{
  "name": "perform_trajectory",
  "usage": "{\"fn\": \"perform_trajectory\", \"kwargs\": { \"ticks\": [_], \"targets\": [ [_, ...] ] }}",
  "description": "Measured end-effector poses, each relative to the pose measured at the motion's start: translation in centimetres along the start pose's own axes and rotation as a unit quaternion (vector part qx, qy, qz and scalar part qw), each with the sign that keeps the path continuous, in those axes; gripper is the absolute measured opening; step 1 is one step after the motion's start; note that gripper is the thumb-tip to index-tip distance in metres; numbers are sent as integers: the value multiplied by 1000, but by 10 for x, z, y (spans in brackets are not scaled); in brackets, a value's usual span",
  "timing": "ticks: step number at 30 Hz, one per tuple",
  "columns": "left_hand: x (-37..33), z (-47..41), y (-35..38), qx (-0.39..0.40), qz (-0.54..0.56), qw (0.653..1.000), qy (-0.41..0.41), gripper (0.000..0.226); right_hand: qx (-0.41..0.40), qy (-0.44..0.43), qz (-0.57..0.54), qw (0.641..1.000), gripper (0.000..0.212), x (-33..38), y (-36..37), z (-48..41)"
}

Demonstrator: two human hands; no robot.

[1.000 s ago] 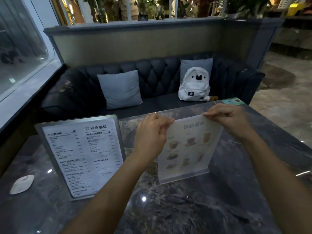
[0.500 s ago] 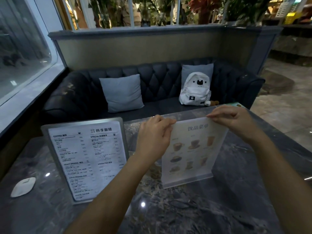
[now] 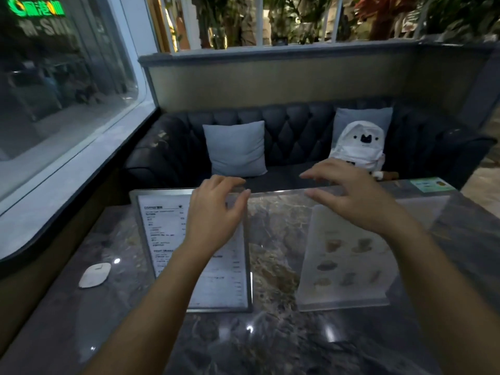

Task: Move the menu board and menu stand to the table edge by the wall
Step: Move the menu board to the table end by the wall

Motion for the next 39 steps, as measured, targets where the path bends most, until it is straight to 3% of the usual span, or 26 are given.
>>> {"fn": "perform_trajectory", "kwargs": {
  "ticks": [6, 13, 17, 21, 26, 31, 35, 39],
  "targets": [
    [60, 13, -38, -7, -78, 996, -45, 29, 47, -41, 71, 996, 45, 40, 72, -29],
    [130, 38, -77, -28, -128, 985, -114, 44, 2, 66, -38, 997, 50, 23, 126, -54],
    [174, 60, -91, -92, -31, 975, -202, 70, -29, 127, -147, 981, 59, 2, 146, -50],
    [210, 86, -75, -104, 95, 942, -304, 79, -65, 173, -256, 949, 60, -15, 162, -36],
    [236, 116, -39, -64, 232, 903, -356, 53, -60, 213, -332, 917, 52, -33, 190, -12],
    [239, 134, -19, -27, 307, 894, -326, 12, -26, 252, -293, 922, 35, -54, 214, 14],
    [238, 143, -9, 17, 346, 881, -321, 12, -39, 263, -288, 920, 8, -60, 219, 26],
    [241, 146, -11, 28, 333, 887, -319, 12, -49, 275, -298, 913, 12, -58, 219, 28]
  ]
}}
Point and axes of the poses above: each hand's wrist, its own z-axis away from the middle knuckle, its own y-axis out of the palm, x = y × z, the point moved 9 cm from there along -z, towards the middle knuckle, and after that the axes turned 8 degrees about y, right-handed, at the moved point
